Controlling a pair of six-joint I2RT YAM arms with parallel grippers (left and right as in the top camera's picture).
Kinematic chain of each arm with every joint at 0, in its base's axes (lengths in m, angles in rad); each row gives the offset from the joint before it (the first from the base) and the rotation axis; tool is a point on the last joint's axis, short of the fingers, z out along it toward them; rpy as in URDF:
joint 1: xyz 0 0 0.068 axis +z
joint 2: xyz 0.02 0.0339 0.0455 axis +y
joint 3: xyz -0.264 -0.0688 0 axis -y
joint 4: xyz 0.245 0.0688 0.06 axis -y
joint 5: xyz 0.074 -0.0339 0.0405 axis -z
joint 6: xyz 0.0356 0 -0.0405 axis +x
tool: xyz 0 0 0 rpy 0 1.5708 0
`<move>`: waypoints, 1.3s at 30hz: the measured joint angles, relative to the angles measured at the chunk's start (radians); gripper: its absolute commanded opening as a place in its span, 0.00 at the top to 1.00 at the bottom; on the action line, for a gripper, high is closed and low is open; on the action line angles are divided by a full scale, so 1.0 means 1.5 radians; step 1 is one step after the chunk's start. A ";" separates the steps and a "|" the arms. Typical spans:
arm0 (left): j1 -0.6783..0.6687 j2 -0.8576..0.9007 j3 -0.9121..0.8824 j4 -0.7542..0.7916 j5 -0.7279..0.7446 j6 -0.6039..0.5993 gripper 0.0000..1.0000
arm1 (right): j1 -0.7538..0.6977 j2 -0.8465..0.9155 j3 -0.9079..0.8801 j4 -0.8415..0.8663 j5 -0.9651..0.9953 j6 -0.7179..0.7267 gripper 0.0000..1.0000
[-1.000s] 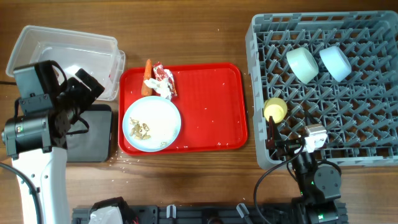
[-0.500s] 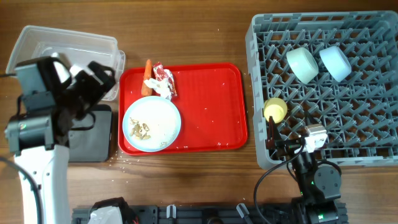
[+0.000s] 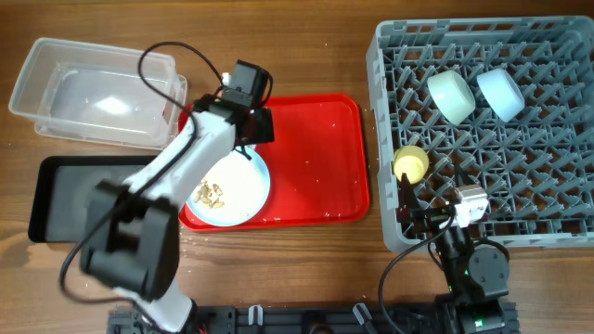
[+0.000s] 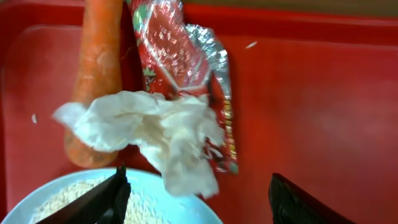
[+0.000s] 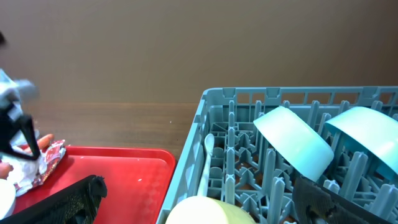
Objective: Sort waste into correct bins and load items into the dishwasher rack
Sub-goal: 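Grasp the tissue with the left gripper and drop it in the clear bin, then grasp the red wrapper with the left gripper and drop it in the clear bin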
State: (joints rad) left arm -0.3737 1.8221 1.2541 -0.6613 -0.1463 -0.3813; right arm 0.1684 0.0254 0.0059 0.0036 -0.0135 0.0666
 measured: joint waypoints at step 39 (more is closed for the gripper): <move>0.095 0.000 0.112 -0.027 0.122 -0.016 0.36 | 0.000 0.001 0.000 0.000 0.000 0.000 0.00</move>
State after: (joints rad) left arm -0.2317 1.8217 1.4220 -0.7025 0.0360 -0.4049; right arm 0.1684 0.0273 0.0063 0.0040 -0.0135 0.0666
